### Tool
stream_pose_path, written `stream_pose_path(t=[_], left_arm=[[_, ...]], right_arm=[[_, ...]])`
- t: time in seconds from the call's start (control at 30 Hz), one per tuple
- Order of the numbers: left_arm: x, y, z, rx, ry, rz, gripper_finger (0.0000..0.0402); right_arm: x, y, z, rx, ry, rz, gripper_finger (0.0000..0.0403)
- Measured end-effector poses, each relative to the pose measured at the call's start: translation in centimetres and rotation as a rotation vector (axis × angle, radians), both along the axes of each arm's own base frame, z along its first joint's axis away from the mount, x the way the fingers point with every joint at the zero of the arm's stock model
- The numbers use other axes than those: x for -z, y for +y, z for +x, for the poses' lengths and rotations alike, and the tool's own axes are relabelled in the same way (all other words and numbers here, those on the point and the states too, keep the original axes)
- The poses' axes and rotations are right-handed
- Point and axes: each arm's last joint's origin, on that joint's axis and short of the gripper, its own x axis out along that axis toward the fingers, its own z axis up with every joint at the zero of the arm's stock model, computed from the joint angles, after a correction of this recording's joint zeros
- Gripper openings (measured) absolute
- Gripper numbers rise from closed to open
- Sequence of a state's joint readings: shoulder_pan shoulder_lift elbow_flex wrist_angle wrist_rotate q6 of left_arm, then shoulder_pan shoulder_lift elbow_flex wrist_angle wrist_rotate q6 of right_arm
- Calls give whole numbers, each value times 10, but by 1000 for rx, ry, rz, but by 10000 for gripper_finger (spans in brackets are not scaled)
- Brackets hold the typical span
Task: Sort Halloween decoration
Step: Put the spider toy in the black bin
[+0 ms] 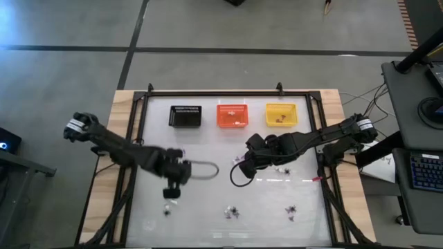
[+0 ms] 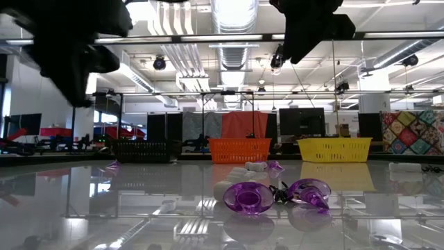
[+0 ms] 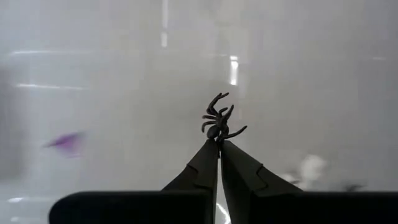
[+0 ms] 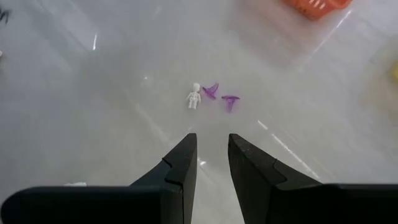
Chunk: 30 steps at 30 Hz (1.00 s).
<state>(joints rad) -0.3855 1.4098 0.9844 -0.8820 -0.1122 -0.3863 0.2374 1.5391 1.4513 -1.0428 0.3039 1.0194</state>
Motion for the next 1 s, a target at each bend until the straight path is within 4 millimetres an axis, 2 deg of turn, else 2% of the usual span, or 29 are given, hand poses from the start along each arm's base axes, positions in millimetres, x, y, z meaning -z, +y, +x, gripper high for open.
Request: stream_pose_path(t=[0.27,0.57,0.87,1.0], left_arm=[[-20,75,-8,-121,-57,63,0],[-21,150,-26,-271,-51,137,0],[-16,210,-37,-389,-70,186,0],[-14,230,-38,-405,-145,132,0]], right_arm=[[0,-18,3,31,3,-63,84],[0,-52,6,37,37,-106,84],[1,-84,1,48,124,-139,84],[3,-99,-5,85,191,-152,84]])
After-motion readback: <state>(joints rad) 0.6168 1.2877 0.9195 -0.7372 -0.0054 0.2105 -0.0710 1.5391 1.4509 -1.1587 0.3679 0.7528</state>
